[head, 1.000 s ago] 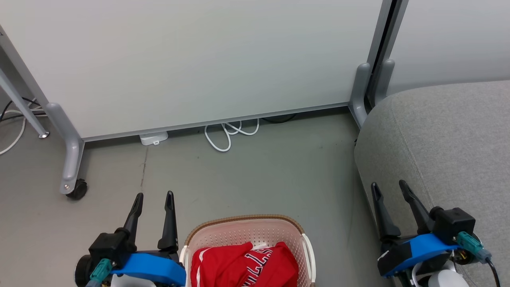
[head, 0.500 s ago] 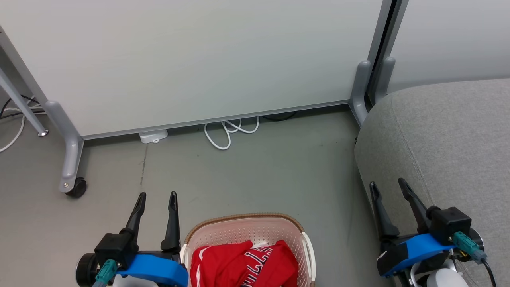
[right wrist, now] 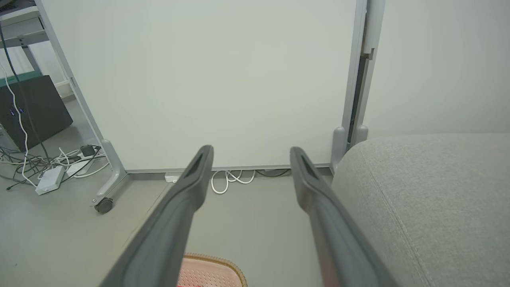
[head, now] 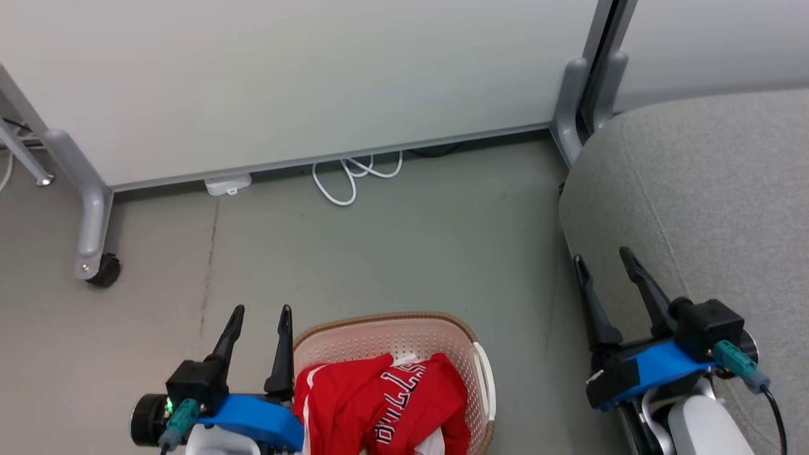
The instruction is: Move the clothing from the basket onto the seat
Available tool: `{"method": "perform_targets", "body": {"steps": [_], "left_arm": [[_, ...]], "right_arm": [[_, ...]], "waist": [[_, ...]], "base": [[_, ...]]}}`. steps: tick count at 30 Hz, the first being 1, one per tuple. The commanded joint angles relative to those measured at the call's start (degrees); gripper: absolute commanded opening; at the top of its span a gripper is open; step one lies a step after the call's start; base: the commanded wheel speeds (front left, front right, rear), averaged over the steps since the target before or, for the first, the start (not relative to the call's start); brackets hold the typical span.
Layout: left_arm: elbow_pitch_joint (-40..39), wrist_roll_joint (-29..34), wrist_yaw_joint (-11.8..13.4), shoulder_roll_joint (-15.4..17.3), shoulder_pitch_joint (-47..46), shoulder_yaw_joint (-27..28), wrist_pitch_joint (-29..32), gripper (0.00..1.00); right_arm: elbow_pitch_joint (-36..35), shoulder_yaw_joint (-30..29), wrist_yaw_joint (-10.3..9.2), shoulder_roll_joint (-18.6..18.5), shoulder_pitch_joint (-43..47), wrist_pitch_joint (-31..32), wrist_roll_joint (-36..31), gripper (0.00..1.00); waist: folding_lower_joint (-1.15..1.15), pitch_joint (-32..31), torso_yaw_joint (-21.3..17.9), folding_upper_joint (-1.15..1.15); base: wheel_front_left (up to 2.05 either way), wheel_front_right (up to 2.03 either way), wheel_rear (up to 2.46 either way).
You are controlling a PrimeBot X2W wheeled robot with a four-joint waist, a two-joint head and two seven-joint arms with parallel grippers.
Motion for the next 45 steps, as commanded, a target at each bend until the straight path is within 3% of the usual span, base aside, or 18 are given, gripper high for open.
{"method": "perform_targets", "body": {"steps": [1, 12, 21, 34, 45], "left_arm": [[0.6, 0.4, -0.4, 0.5, -1.9, -0.2, -0.1, 1.00], [10.0, 1.0, -0.9, 3.9, -13.0, -2.6, 3.1, 1.00], [20.0, 1.0, -1.2, 6.7, -20.5, -5.0, 6.8, 1.00], [32.7, 1.7, -1.0, 9.1, -30.5, -8.9, 14.6, 1.00], [39.2, 6.0, 6.7, 11.2, -34.6, -11.8, 18.0, 1.00]], "right_arm": [[-0.5, 0.2, 0.03, -0.3, -1.5, 0.0, -0.4, 1.00], [-3.4, 5.2, 0.03, -0.2, -12.3, -1.5, -0.3, 1.00], [-5.5, 11.5, 0.03, -0.2, -20.2, -2.7, -0.9, 1.00], [-6.2, 17.0, 0.03, -0.2, -25.3, -3.9, 2.8, 1.00], [-7.0, 17.2, 0.03, -0.2, -25.6, -4.1, 4.0, 1.00]], "waist": [[0.00, 2.9, -1.4, 0.00], [0.00, 20.9, -8.7, 0.00], [0.00, 32.2, -14.2, 0.00], [0.00, 40.5, -18.4, 0.00], [0.00, 43.9, -20.1, 0.00]], "base": [[0.00, 0.00, 0.00], [0.00, 0.00, 0.00], [0.00, 0.00, 0.00], [0.00, 0.00, 0.00], [0.00, 0.00, 0.00]]}}
